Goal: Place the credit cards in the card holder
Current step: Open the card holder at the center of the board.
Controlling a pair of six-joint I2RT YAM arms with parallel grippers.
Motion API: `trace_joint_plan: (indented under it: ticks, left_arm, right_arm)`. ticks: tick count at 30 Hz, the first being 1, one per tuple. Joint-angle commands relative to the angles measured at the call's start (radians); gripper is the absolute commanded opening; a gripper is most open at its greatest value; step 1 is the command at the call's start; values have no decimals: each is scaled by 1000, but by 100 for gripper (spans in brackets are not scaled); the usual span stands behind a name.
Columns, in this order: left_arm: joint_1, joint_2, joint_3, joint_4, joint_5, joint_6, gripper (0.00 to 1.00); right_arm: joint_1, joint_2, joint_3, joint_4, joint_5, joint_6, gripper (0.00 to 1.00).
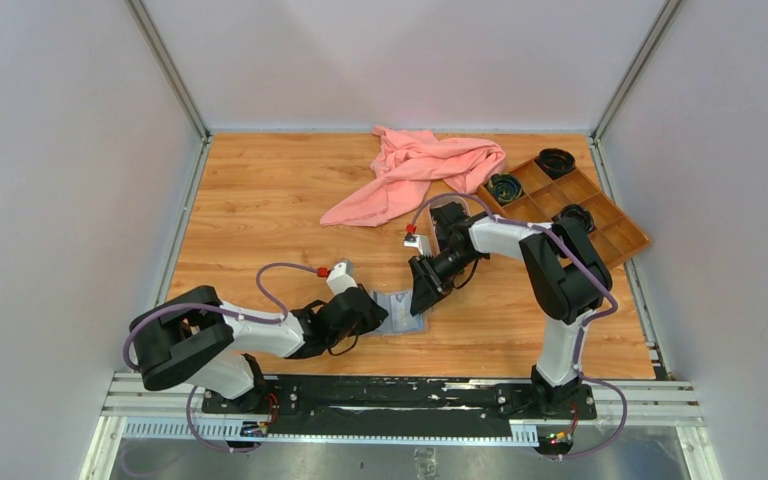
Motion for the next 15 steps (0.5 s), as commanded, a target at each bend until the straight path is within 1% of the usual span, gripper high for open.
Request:
trace_joint_plan:
  ticks: [1, 4, 9, 15]
  left_arm:
    - [6, 29, 4, -68, -5, 24, 8]
    - [7, 27, 4, -69, -4, 25, 8]
    - [4, 30, 15, -67, 13, 40, 9]
    - [-2, 17, 37, -67, 53, 81, 13]
  right_arm:
    - [4, 30, 21, 0, 25, 30, 46]
    - [3, 35, 21, 3, 52, 37, 46]
    - [2, 51, 27, 14, 2, 50, 46]
    - [4, 71, 49, 27, -205, 67, 43]
